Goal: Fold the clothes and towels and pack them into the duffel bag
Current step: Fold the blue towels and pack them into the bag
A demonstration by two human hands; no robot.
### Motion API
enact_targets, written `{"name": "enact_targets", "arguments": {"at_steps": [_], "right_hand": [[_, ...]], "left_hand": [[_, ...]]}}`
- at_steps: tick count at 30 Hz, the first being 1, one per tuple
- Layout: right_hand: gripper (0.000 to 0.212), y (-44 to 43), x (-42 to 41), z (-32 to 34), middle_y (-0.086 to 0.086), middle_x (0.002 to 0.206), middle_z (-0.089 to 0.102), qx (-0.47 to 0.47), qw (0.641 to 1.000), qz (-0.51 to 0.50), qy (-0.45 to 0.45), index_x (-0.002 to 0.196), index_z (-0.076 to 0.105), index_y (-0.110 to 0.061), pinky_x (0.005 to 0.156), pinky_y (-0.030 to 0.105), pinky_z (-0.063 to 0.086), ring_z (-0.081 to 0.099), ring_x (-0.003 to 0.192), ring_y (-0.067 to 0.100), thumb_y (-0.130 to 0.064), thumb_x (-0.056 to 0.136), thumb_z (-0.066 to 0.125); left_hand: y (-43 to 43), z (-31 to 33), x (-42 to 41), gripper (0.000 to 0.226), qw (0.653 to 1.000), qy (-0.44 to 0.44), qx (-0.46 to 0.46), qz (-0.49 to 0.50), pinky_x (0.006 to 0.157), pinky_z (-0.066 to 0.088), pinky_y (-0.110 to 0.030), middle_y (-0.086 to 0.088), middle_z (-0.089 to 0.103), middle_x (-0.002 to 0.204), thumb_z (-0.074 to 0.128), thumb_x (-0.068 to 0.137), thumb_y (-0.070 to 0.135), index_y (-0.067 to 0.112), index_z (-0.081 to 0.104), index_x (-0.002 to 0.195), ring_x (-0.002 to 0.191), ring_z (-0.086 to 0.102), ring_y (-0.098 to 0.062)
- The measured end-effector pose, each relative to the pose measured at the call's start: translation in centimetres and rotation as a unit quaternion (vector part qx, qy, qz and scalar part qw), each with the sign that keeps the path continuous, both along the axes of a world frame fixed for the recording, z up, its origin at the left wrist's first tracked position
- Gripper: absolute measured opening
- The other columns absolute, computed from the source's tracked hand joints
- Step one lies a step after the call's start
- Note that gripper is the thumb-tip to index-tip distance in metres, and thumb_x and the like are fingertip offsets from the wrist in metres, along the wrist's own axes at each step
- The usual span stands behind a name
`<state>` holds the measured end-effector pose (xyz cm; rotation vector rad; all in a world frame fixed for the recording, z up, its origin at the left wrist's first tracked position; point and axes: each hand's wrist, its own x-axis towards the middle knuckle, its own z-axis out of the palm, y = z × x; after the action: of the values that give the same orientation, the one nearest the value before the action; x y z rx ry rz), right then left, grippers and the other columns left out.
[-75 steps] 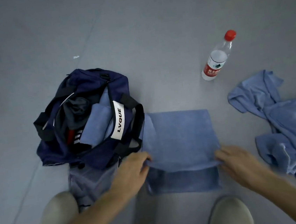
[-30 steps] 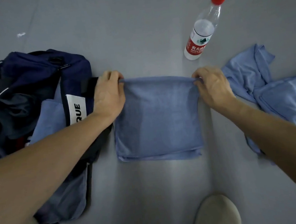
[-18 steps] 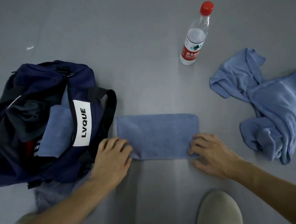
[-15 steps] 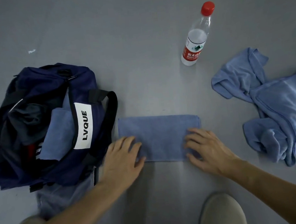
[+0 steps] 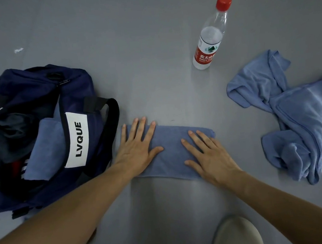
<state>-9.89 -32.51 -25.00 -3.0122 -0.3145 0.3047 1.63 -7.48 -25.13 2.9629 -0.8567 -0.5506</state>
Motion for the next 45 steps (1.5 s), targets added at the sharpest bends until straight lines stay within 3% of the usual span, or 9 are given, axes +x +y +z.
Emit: {"name": "enact_targets", "arguments": {"at_steps": [6,13,16,24,30,33,38,41,45], "right_hand": [[0.045,-2.0,2.1,0.6,0.015,0.138,0.058,0.054,0.996,-0.034,-0.062,0.128,0.066,-0.017,0.091,0.051,0.052,0.058,0.121,0.038,-0.036,0.098,0.039],[0.046,-3.1,5.5,2.3,0.007,0.119,0.061,0.068,0.991,-0.104,0.042,0.139,0.053,-0.024,0.091,0.044,0.041,0.055,0.105,0.036,-0.023,0.093,0.056],[0.029,-2.9,7.2,2.9,0.008,0.110,0.063,0.050,0.983,-0.148,0.090,0.121,0.059,-0.021,0.088,0.042,0.040,0.054,0.102,0.034,-0.022,0.093,0.057],[0.015,-3.2,5.9,4.9,0.008,0.076,0.055,0.047,0.989,-0.033,-0.133,0.084,0.061,-0.012,0.061,0.043,0.044,0.052,0.071,0.033,-0.010,0.069,0.060],[0.025,-2.1,0.5,2.9,0.006,0.089,0.063,0.019,0.994,0.089,-0.062,0.093,0.069,-0.015,0.079,0.043,0.044,0.059,0.085,0.032,-0.031,0.083,0.053],[0.025,-1.4,0.3,3.5,0.009,0.105,0.065,0.064,0.991,0.093,-0.075,0.099,0.072,-0.016,0.083,0.044,0.049,0.061,0.096,0.033,-0.029,0.090,0.053],[0.056,-1.4,1.8,2.8,0.024,0.144,0.050,0.085,0.994,0.073,-0.002,0.125,0.068,-0.021,0.092,0.050,0.053,0.060,0.116,0.044,-0.003,0.072,0.074],[0.043,-0.5,1.5,2.7,0.019,0.137,0.052,0.122,0.990,0.051,0.057,0.129,0.064,-0.026,0.082,0.045,0.057,0.064,0.099,0.041,-0.028,0.086,0.056],[0.063,2.6,0.4,2.6,0.008,0.140,0.037,0.170,0.968,0.002,0.183,0.151,0.039,-0.034,0.097,0.036,0.045,0.056,0.112,0.032,-0.056,0.092,0.046]], "left_hand": [[1.3,1.5,2.9,0.047,0.996,-0.041,-0.079,0.009,0.105,0.038,-0.047,-0.007,0.055,0.134,0.055,0.095,0.025,0.018,0.052,0.142,0.119,0.055,-0.034],[1.6,4.0,5.4,0.027,0.998,0.025,-0.049,0.036,0.097,0.040,-0.041,0.002,0.059,0.116,0.062,0.094,0.040,0.028,0.061,0.118,0.110,0.052,-0.024],[1.4,4.2,6.2,0.019,0.996,0.036,-0.075,0.037,0.092,0.043,-0.040,0.001,0.059,0.106,0.067,0.092,0.034,0.022,0.065,0.108,0.104,0.053,-0.023],[2.8,6.1,3.2,0.013,0.976,-0.170,-0.130,-0.032,0.069,0.038,-0.041,-0.006,0.057,0.098,0.063,0.085,0.016,0.016,0.061,0.098,0.083,0.051,-0.030],[5.2,4.3,-0.9,0.031,0.993,-0.074,-0.016,-0.086,0.069,0.044,-0.041,-0.005,0.061,0.090,0.081,0.075,0.032,0.018,0.063,0.096,0.080,0.058,-0.030],[3.7,4.8,-2.5,0.040,0.999,-0.049,-0.003,-0.016,0.073,0.050,-0.044,-0.009,0.064,0.108,0.065,0.087,0.046,0.013,0.064,0.109,0.091,0.061,-0.032],[-0.4,5.0,-4.2,0.073,0.994,0.048,0.025,0.097,0.119,0.027,-0.050,-0.018,0.021,0.163,0.024,0.103,0.055,0.010,0.013,0.159,0.146,0.028,-0.039],[-2.2,3.4,-2.3,0.073,0.992,0.075,0.024,0.099,0.123,-0.001,-0.051,-0.014,-0.009,0.167,0.018,0.105,0.054,0.013,-0.005,0.160,0.154,-0.005,-0.037],[-2.0,1.5,2.1,0.072,0.998,0.053,0.021,0.002,0.120,-0.011,-0.053,-0.005,-0.023,0.166,0.023,0.105,0.051,0.021,-0.015,0.158,0.152,-0.021,-0.030]]}}
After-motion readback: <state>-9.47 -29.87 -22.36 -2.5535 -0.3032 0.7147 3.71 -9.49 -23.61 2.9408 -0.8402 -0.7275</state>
